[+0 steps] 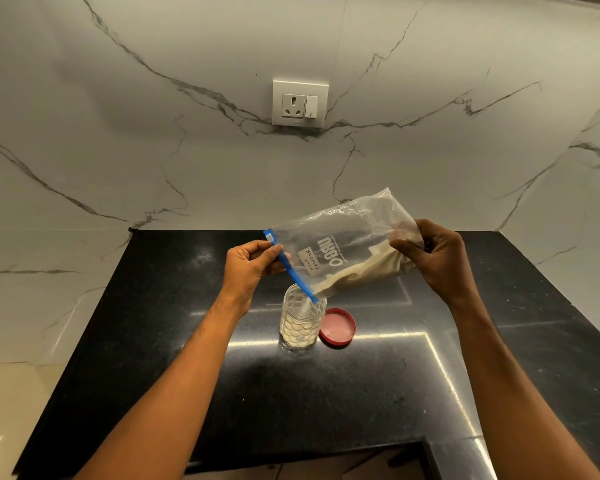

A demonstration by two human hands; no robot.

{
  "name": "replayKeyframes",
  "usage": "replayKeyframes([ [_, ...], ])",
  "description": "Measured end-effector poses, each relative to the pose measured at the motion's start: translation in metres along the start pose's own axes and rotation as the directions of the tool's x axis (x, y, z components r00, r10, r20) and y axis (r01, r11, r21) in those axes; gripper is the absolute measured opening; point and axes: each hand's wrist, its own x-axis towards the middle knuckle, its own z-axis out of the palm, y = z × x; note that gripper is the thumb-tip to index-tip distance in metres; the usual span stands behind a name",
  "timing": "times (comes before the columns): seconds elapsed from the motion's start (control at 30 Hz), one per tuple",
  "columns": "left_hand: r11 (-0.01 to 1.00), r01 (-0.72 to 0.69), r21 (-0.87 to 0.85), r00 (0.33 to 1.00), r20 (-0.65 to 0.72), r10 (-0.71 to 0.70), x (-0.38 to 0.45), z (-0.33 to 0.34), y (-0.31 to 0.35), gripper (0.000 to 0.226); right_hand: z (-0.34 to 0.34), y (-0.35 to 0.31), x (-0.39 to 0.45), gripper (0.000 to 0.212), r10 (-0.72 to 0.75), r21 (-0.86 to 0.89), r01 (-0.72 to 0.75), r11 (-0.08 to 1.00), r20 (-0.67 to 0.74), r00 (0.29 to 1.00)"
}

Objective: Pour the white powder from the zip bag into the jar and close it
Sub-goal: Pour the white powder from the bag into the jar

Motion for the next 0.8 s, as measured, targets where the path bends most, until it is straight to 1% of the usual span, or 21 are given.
replayKeyframes([
  [0.3,1.0,0.007,-0.006,1.0,-0.005,-0.007,-0.0025,-0.0026,-0.0005,0.011,0.0023,-0.0041,0.0003,0.028,-0.007,-0.009,0.007,1.0,-0.007,1.0],
  [0.8,1.0,0.004,-0.007,1.0,-0.007,-0.004,-0.0034,-0.0032,-0.0003,0.013,0.0021,-0.0083,-0.0027,0.032,-0.003,-0.018,0.003,1.0,-0.001,1.0],
])
